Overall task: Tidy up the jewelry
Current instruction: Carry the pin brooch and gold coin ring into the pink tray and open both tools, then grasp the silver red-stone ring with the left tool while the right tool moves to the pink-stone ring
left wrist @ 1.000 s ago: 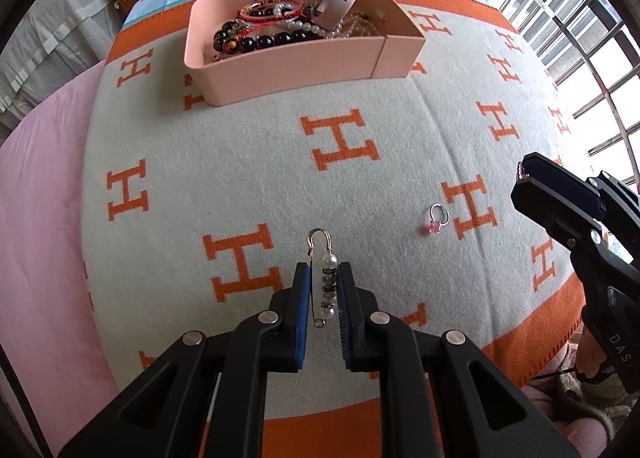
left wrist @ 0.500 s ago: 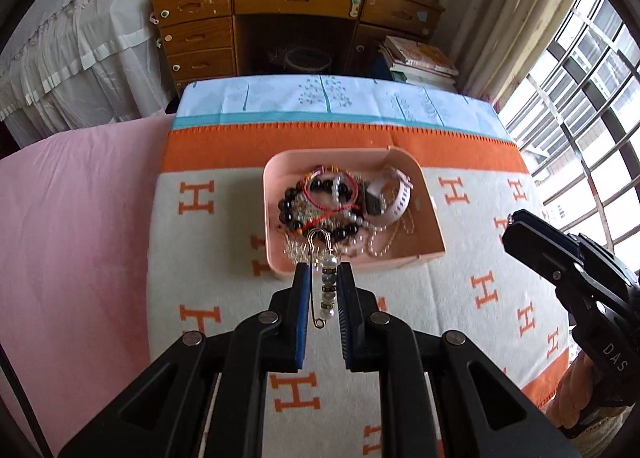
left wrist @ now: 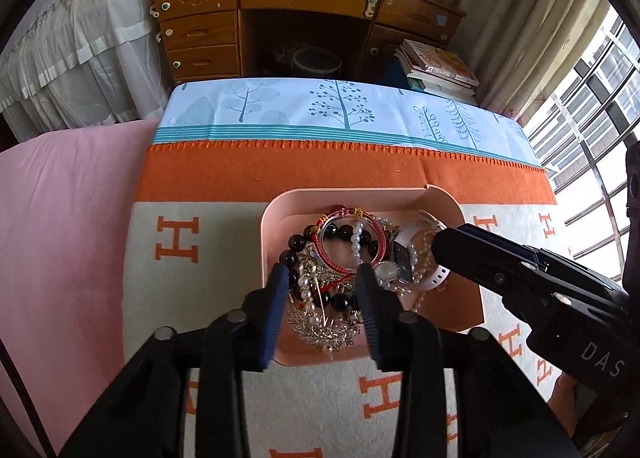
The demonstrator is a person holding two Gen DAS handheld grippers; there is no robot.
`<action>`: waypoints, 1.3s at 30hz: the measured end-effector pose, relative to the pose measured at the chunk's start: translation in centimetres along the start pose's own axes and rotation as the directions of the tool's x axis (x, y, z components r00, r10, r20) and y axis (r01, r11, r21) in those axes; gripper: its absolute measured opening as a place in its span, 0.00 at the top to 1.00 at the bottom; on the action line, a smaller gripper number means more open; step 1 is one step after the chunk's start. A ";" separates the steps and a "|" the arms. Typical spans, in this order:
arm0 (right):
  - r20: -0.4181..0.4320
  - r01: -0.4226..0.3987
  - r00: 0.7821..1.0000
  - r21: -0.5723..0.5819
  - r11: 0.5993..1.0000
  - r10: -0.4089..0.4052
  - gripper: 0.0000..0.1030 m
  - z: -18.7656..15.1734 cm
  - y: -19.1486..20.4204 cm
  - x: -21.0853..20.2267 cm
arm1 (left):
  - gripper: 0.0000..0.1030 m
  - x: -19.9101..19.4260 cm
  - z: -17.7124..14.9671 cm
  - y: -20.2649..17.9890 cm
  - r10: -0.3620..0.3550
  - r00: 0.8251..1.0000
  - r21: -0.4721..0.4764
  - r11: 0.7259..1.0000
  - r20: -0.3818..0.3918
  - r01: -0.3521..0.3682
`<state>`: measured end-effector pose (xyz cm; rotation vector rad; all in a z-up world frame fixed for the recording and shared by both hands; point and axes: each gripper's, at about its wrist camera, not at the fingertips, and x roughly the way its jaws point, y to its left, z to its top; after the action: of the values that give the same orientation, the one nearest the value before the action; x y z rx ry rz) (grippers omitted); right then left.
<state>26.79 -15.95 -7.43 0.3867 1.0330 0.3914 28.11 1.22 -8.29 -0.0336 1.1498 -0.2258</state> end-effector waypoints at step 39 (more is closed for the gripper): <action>0.134 0.170 0.981 -0.225 0.959 -0.142 0.72 -21.6 -0.5 -9.9 | 0.27 -5.6 -23.2 -5.2 -0.107 0.990 0.115 0.986 -0.094 0.118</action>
<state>3.34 -18.57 -10.17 0.1116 0.8847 0.3407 4.02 -0.71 -12.03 0.0184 1.2205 -0.3999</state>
